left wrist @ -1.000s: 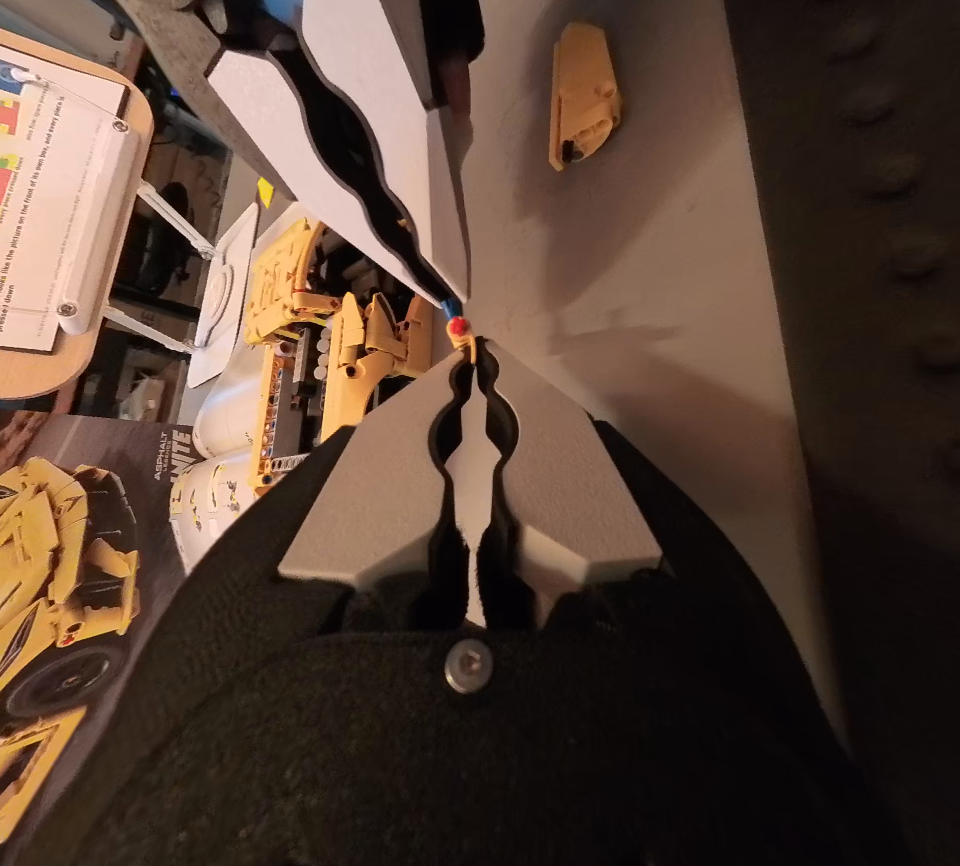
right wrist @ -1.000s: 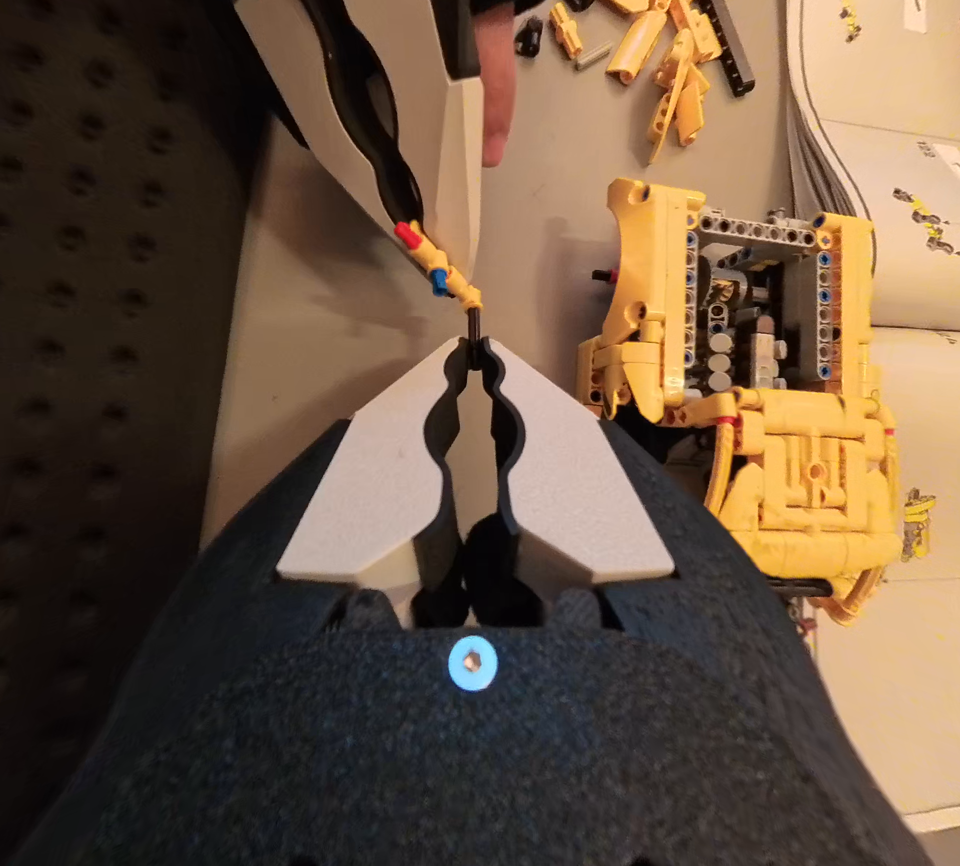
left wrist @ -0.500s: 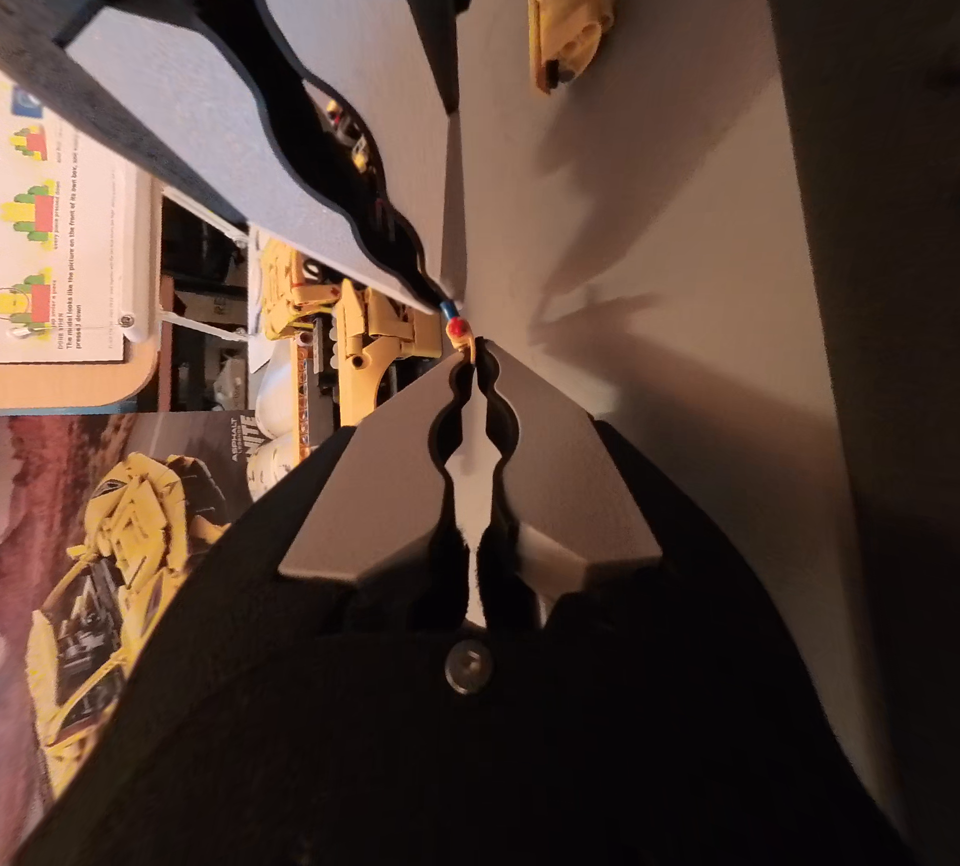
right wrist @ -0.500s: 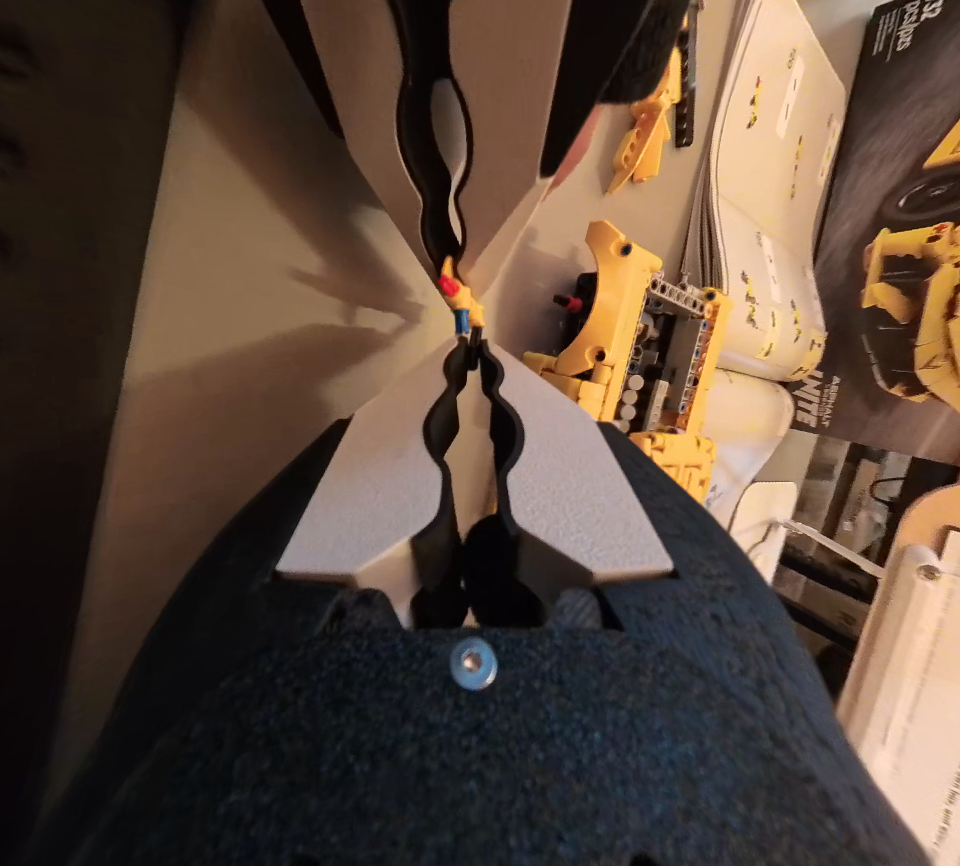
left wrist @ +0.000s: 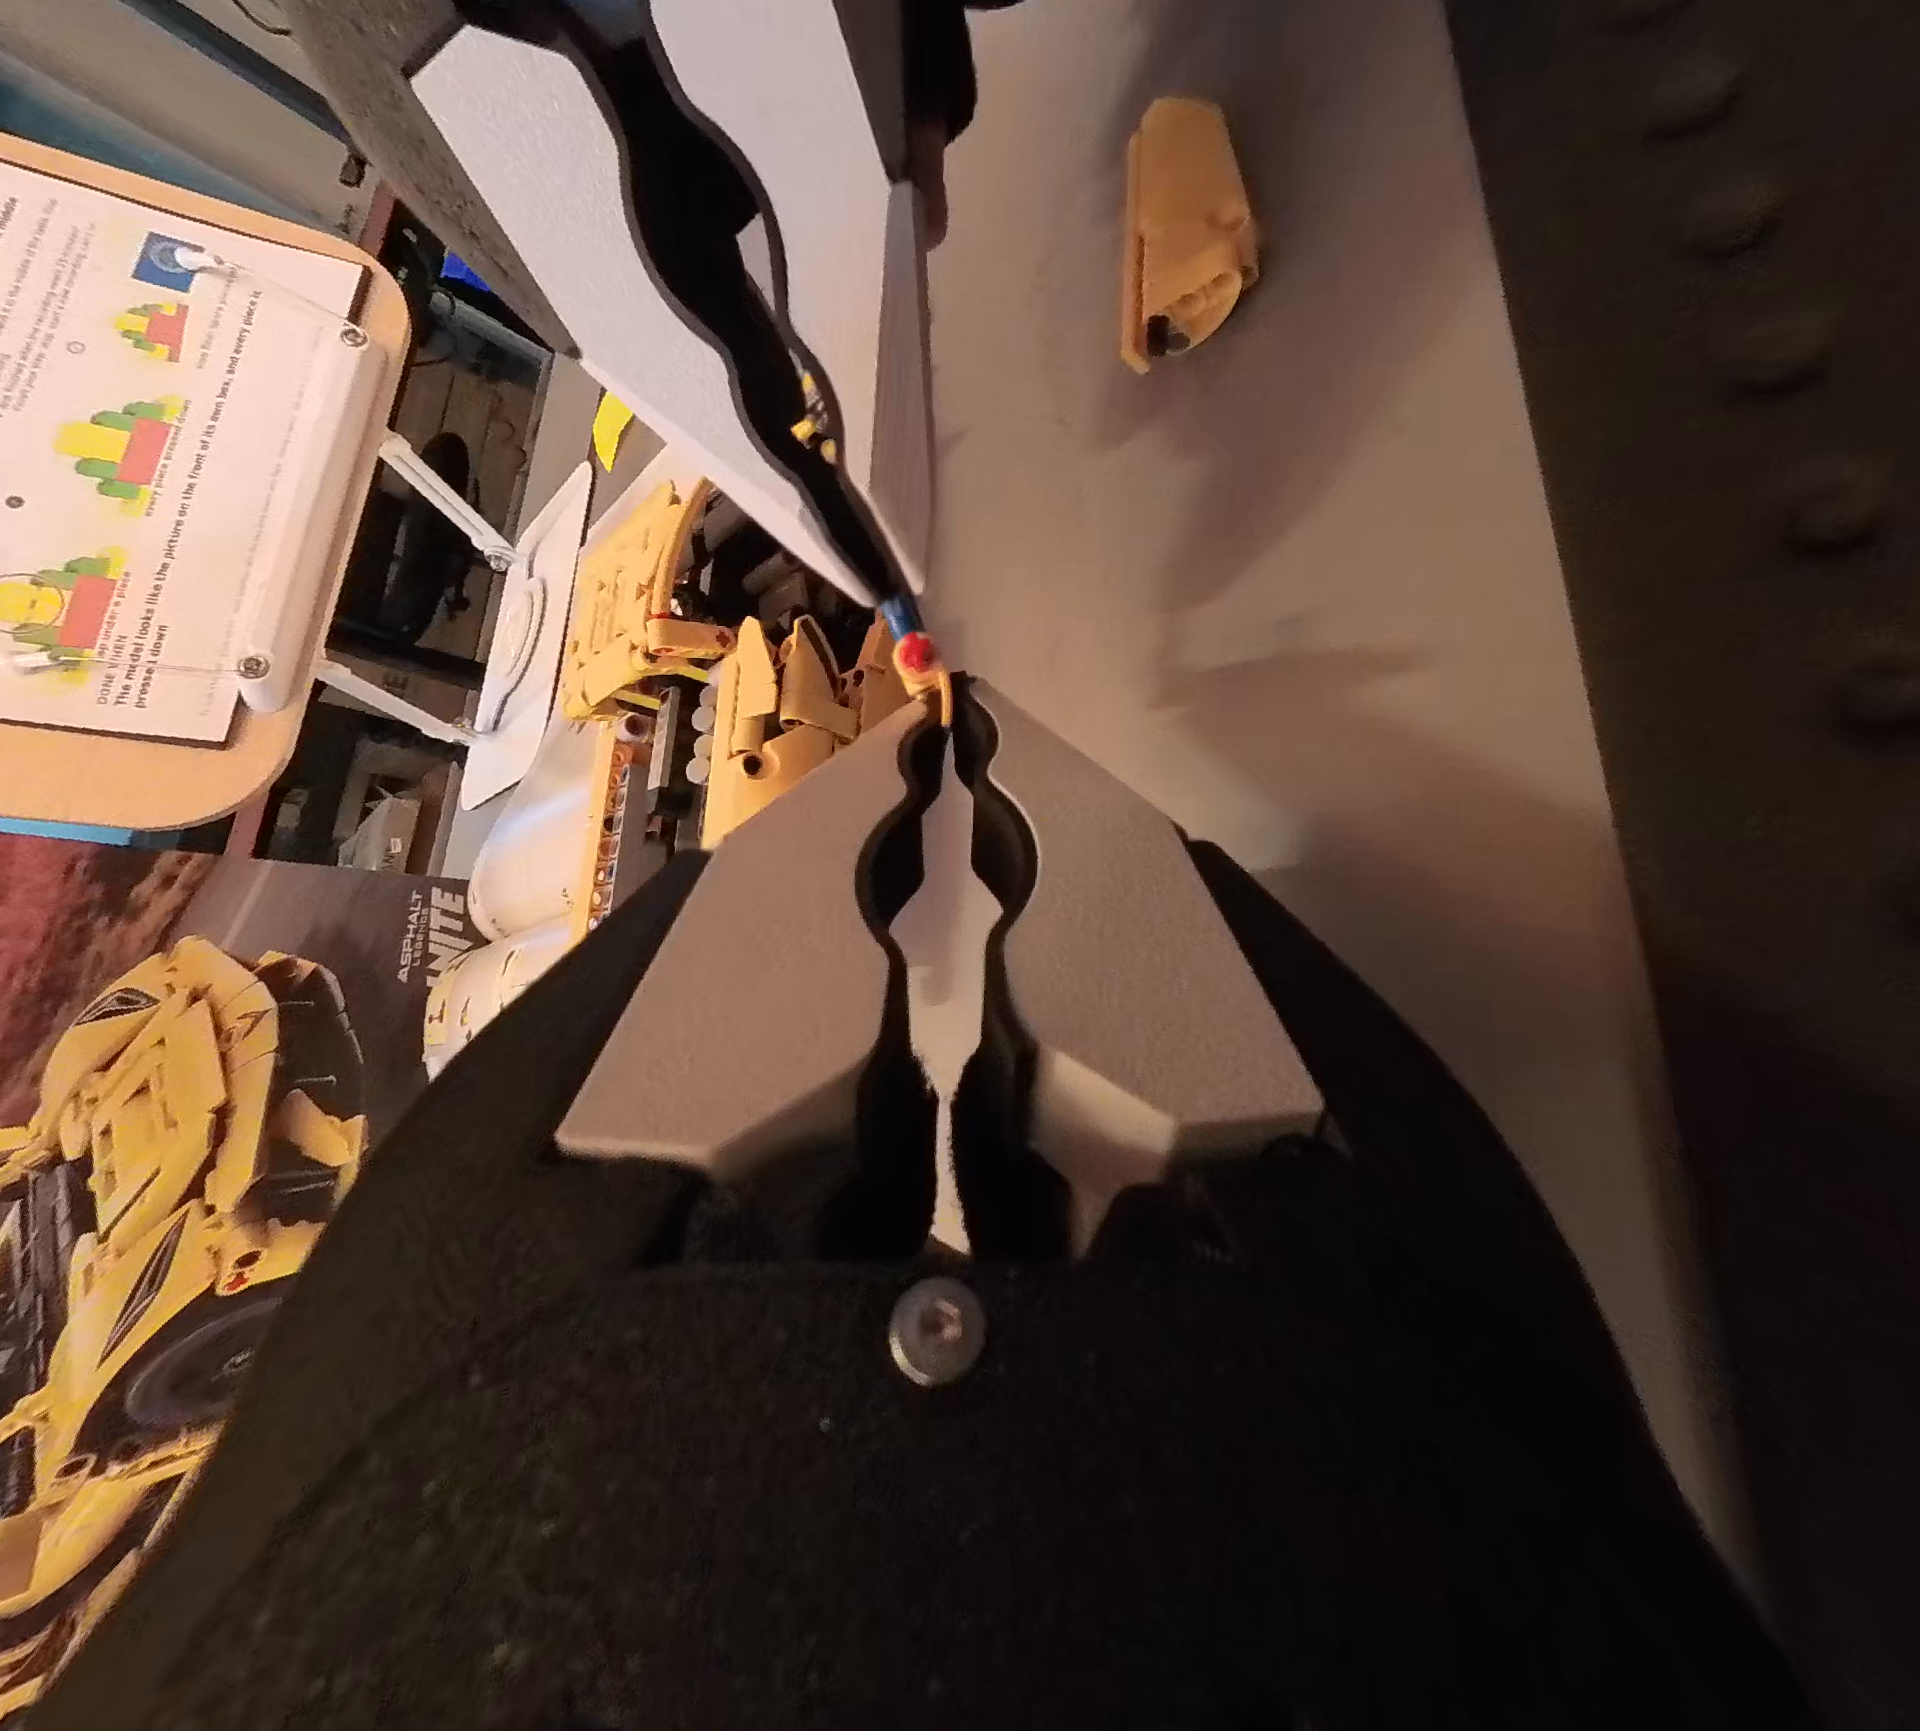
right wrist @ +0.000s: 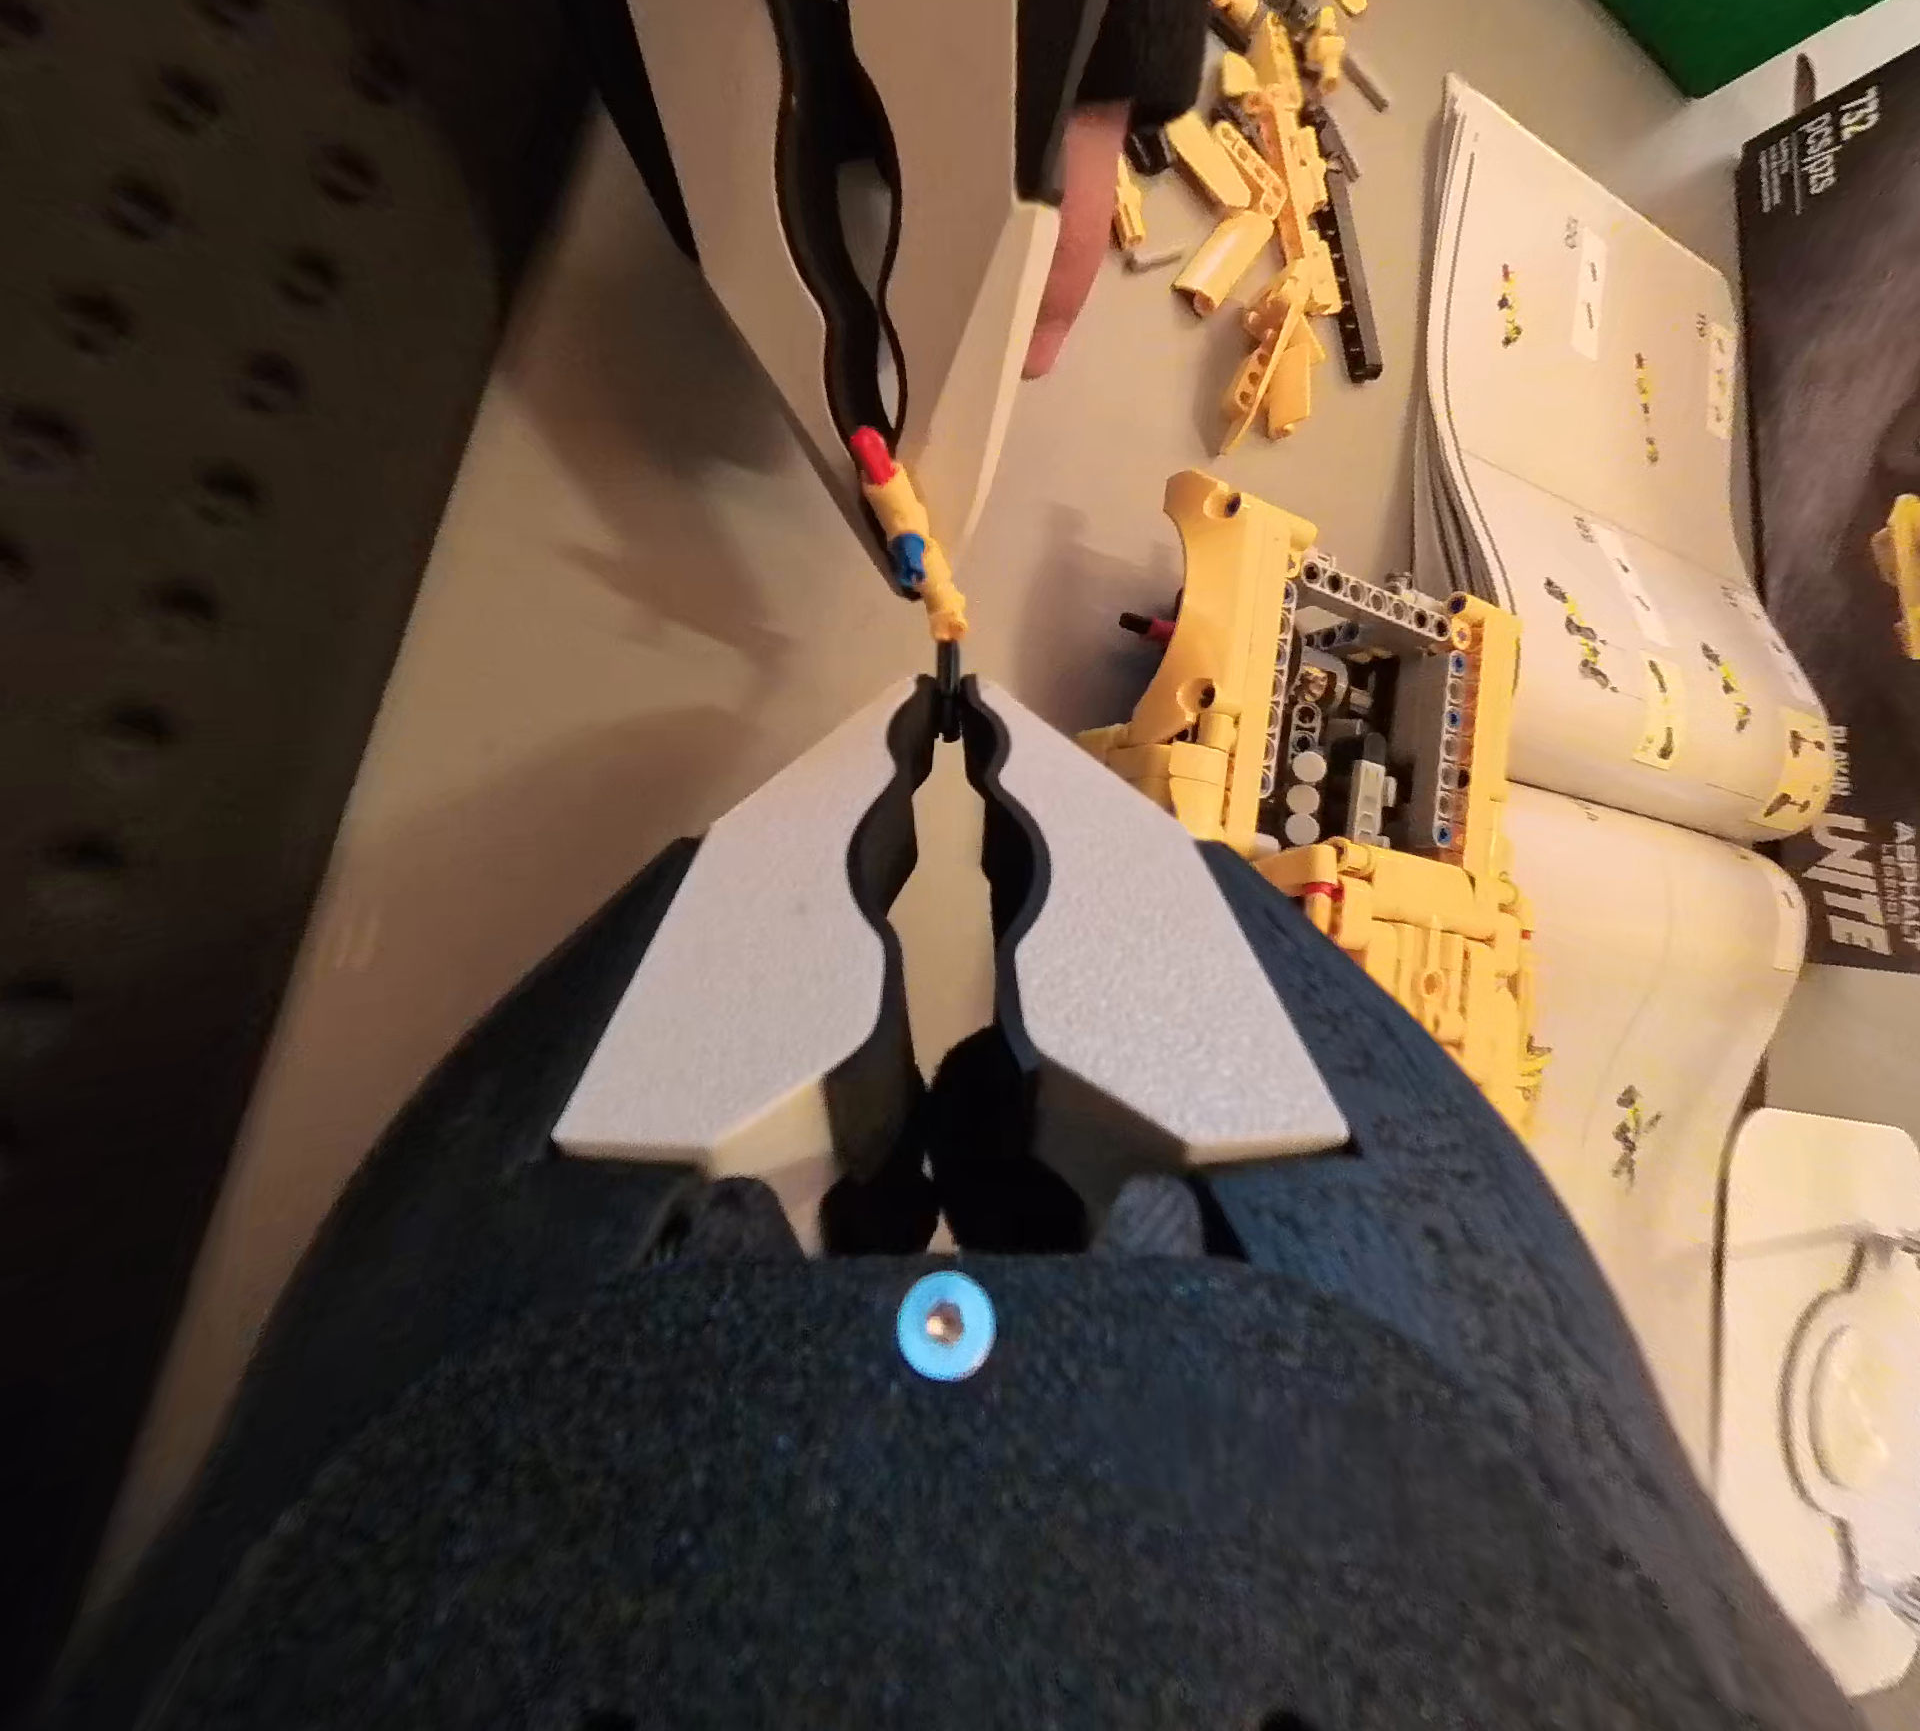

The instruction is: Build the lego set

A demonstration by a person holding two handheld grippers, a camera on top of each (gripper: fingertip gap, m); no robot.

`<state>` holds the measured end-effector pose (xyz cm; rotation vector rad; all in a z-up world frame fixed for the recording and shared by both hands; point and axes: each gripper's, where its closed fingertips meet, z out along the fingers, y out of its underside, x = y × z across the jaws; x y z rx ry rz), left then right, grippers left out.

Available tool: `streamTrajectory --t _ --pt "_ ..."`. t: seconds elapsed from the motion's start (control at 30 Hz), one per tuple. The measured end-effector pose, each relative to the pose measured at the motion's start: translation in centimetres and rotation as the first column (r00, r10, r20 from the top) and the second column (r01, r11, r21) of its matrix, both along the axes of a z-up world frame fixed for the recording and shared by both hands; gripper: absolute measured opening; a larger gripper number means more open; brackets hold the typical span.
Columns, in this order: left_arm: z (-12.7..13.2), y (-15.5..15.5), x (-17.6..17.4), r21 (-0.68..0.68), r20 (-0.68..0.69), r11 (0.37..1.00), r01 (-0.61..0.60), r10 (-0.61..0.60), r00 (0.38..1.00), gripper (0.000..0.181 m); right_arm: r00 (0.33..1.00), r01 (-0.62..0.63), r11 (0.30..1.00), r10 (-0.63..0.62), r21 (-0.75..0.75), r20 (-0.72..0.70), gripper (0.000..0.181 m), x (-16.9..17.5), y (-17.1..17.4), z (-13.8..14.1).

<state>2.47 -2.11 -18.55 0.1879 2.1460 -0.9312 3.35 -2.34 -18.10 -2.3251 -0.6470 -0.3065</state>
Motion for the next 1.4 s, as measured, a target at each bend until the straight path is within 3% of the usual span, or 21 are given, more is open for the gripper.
streamTrajectory --t 0.47,0.67,0.77,0.93,1.4 --pt "-0.26 0.02 -0.30 0.024 0.038 1.000 0.011 -0.012 0.999 0.000 0.976 0.040 0.999 -0.036 0.011 -0.213 0.004 -0.29 -0.01 0.14" --pt "0.34 0.17 -0.10 0.013 0.084 1.000 -0.003 0.001 0.996 0.000 0.848 0.122 0.992 -0.091 0.026 -0.522 0.003 -0.08 -0.14 0.29" --pt "0.42 0.27 -0.07 0.001 0.075 1.000 -0.004 0.004 0.997 0.000 0.786 0.165 0.985 -0.100 0.051 -0.610 0.004 0.07 0.04 0.60" --pt "-0.04 0.30 -0.12 0.038 0.096 0.999 -0.003 0.000 0.995 0.000 0.778 0.177 0.984 -0.125 0.024 -0.616 0.004 -0.02 0.15 0.25" --pt "0.28 0.48 0.10 -0.026 0.045 0.999 -0.024 0.025 0.999 0.000 0.747 0.242 0.968 -0.139 0.071 -0.650 0.004 0.19 0.47 0.40"
